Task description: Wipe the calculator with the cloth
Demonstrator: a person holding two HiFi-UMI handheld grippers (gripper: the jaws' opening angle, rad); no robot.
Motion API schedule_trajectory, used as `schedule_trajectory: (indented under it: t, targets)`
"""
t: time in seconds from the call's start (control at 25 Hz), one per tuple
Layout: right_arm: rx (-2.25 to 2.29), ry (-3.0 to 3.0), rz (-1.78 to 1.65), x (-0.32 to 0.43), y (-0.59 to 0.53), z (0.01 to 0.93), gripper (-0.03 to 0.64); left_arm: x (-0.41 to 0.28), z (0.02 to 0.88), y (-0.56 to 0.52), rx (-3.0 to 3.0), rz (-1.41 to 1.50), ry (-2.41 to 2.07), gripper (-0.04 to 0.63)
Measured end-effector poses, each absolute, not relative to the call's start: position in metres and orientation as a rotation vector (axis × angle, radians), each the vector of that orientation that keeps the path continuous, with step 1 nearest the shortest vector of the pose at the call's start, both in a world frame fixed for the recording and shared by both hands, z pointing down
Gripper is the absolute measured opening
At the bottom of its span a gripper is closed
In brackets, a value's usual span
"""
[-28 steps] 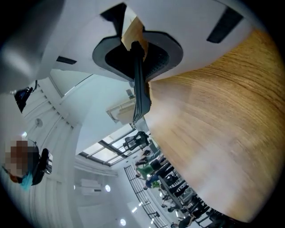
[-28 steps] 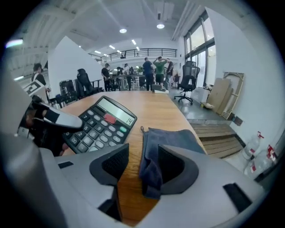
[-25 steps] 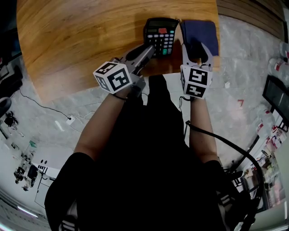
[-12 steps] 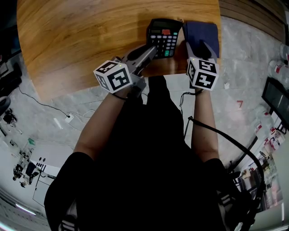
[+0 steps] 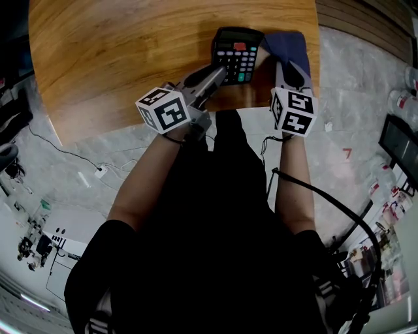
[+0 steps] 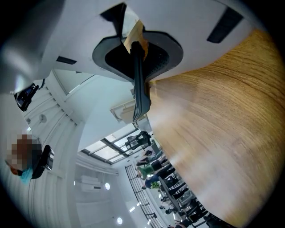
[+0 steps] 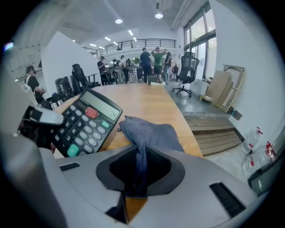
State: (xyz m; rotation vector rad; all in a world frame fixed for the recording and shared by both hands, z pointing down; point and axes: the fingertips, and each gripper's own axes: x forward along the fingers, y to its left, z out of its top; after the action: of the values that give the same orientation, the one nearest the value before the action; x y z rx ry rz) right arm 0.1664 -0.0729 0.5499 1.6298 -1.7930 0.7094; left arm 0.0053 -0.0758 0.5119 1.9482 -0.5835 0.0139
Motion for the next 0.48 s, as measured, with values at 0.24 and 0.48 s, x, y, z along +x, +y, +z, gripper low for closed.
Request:
schedule_trajectory:
  t: [0.24, 0.48]
  targets:
    - [1.692, -1.988, 0.585, 0.135, -0.094, 0.467, 0.060, 0.003, 0.498, -0.078, 1.946, -0.017, -0.582, 0.074]
    - [1.597, -2.125, 0.552, 0.076, -0.101, 0.442, 0.060, 0.005, 0.482, -0.082, 1.972, -0.034, -0.567, 0.074]
